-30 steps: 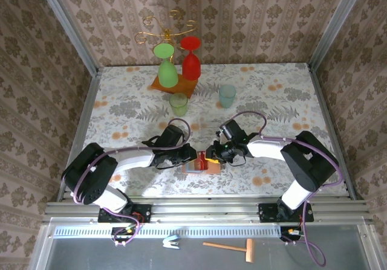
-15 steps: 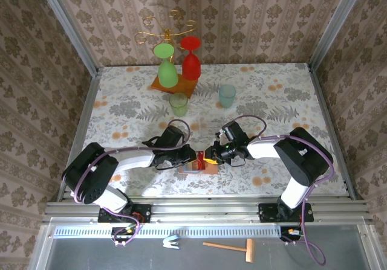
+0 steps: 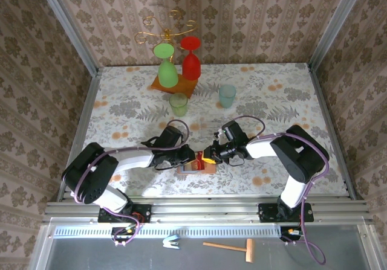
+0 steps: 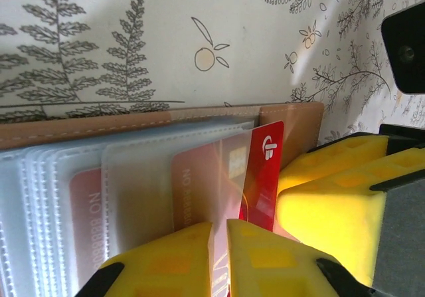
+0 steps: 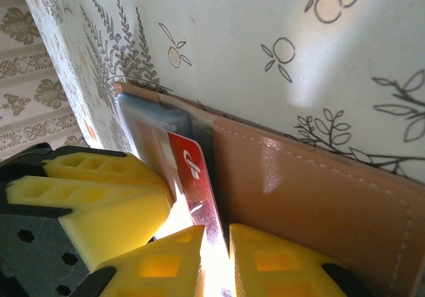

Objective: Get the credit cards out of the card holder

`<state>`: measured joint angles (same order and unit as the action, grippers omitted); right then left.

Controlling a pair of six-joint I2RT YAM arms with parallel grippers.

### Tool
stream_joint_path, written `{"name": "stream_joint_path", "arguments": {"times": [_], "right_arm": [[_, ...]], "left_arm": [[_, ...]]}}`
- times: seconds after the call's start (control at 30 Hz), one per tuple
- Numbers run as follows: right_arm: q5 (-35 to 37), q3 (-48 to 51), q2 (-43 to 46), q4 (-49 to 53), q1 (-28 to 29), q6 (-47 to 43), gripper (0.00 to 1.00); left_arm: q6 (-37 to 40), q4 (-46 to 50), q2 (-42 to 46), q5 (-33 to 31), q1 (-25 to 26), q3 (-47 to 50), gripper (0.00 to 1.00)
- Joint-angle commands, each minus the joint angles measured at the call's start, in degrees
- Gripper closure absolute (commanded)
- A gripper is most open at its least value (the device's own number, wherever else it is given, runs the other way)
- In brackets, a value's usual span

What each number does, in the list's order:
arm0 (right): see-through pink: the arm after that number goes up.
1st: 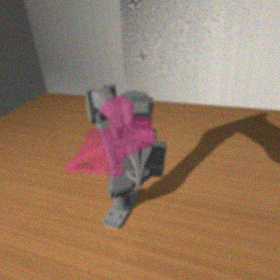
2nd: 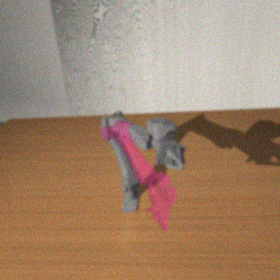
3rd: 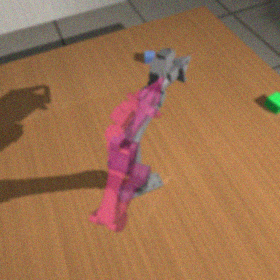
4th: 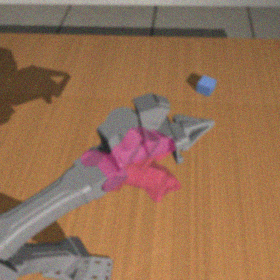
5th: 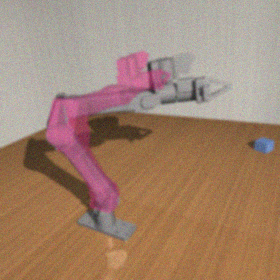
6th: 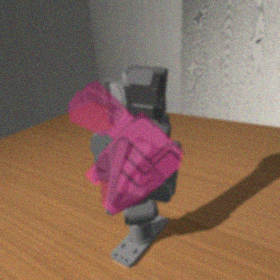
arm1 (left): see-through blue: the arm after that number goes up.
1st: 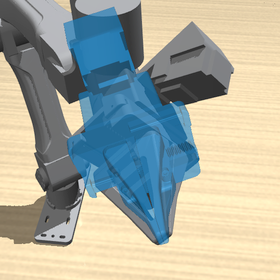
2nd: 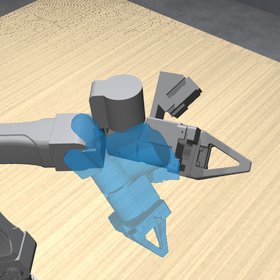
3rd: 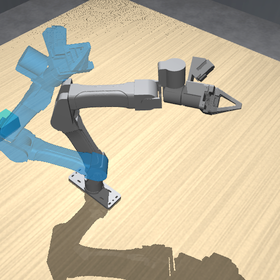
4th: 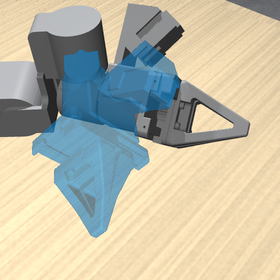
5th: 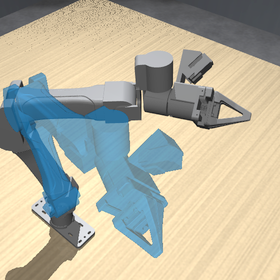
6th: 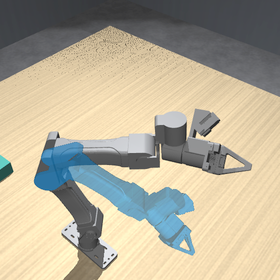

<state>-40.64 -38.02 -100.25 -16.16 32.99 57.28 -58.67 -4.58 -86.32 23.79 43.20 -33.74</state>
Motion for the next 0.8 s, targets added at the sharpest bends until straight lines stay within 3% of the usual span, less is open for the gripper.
{"name": "stream_joint_path", "arguments": {"times": [0.0,0.37,0.77], "right_arm": [[-0.5,0.5,-1.0,1.5,-0.1,-0.2,0.84],[9.4,-5.4,9.1,23.1,0.1,-7.3,0.75],[13.7,-15.4,11.4,33.9,4.3,-8.7,0.74]], "left_arm": [[1.7,2.2,0.3,0.1,-0.9,1.0,0.85],[5.1,9.1,5.1,-1.5,-3.0,0.6,0.82],[4.2,7.5,5.5,-0.6,-3.2,0.2,0.82]]}}
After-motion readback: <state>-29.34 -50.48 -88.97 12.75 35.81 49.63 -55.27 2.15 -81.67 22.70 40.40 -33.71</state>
